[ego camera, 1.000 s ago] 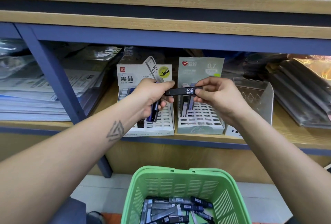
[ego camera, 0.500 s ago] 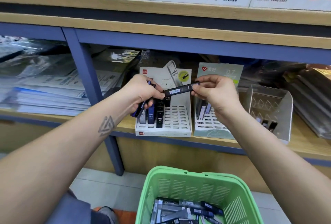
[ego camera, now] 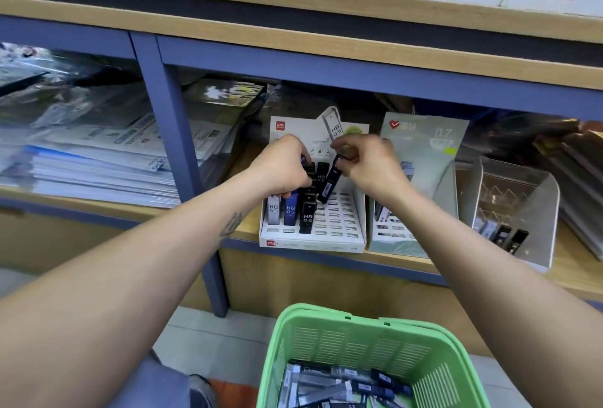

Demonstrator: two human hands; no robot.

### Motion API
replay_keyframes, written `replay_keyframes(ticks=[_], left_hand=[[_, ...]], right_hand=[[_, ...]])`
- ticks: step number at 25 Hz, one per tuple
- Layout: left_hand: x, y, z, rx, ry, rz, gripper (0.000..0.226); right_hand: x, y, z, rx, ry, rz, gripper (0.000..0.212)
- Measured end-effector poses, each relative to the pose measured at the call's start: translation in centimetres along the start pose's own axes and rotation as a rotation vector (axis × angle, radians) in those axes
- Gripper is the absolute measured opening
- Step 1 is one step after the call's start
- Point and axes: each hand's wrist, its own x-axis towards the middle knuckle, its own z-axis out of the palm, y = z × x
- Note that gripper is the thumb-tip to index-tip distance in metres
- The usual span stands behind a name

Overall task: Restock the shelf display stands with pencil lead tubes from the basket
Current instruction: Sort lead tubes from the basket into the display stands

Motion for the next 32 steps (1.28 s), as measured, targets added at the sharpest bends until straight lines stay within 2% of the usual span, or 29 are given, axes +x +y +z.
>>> replay_keyframes(ticks=[4,9,18,21,27,32], left_hand=[[0.6,-0.5,0.2,0.089,-0.020,0.079,0.039],[1.0,-0.3,0.1,0.155,-0.042,0.116,0.042],[1.4,-0.5,0.1,0.143,-0.080,0.081,0.030],[1.4,-0.4,0.2,0.144,-0.085,0.072,0.029],[1.4,-0.4,0.2,0.138,-0.077,0.061,0.034],[1.4,-0.4,0.2,0.135,-0.077,0.058,0.031]], right_hand=[[1.6,0.2,0.2,-0.215,-0.083,0.015,0.020],[2.0,-0.3,0.8,-0.398,-0.139,0.001,0.035],[3.1,-0.9,0.9,-0.272,-0.291,-0.036,0.023],[3.2,-0.4,1.1,-0.219,-0.285,-0.028,0.020],[3.4,0.3,1.7,-0.266,-0.191,-0.020,0.024],[2.9,-0.1,1.4,-0.177,-0.240,-0.085,0.020]])
